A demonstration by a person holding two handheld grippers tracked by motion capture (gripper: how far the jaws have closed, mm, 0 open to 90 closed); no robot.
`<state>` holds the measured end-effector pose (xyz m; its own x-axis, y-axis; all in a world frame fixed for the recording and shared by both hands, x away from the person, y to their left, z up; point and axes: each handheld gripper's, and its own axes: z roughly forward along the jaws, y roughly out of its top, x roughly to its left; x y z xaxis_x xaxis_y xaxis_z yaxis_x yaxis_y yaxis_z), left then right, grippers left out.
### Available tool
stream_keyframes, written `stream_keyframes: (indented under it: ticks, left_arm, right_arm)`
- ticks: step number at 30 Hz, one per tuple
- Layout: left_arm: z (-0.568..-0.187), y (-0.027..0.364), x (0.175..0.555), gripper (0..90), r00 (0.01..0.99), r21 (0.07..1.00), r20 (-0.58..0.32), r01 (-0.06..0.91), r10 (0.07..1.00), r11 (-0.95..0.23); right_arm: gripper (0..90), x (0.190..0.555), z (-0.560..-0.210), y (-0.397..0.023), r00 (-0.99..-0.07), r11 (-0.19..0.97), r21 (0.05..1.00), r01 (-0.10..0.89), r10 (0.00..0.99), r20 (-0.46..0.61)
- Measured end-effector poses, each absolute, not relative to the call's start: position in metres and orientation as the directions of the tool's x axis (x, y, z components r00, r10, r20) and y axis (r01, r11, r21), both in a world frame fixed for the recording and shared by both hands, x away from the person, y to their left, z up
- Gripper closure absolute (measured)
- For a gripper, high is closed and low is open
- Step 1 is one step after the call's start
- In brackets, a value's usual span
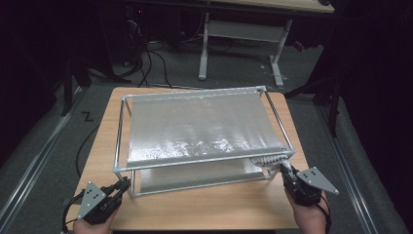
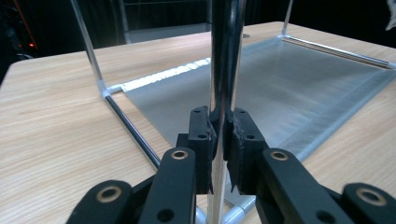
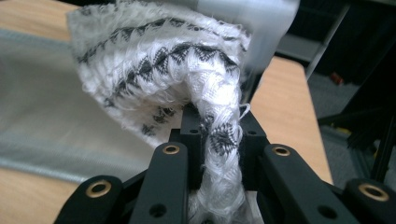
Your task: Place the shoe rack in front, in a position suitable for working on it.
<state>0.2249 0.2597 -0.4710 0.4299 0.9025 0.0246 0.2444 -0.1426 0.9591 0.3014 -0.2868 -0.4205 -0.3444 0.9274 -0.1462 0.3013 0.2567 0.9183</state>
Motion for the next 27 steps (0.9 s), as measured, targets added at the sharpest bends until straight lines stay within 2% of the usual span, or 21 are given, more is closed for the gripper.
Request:
stream_keyframes:
  ticks: [4,9,15,27]
  left_arm:
    - [-0.473,0.263,0.221,80.6,0.417,0.963,0.017,0.236,0.909,-0.126]
    - [-0.474,0.264,0.219,80.6,0.412,0.965,0.016,0.232,0.911,-0.122]
    - [-0.474,0.264,0.218,80.5,0.412,0.966,0.019,0.229,0.911,-0.124]
    - [-0.475,0.265,0.218,80.5,0.421,0.967,0.027,0.218,0.907,-0.129]
  right_arm:
    - [78.2,0.303,-0.409,-0.281,-0.341,0.264,0.93,0.256,0.925,-0.168]
    - [78.1,0.305,-0.409,-0.278,-0.339,0.255,0.93,0.263,0.927,-0.158]
    - [78.2,0.305,-0.423,-0.28,-0.344,0.259,0.916,0.305,0.927,-0.148]
    - [78.1,0.322,-0.473,-0.278,-0.374,0.304,0.827,0.474,0.919,-0.123]
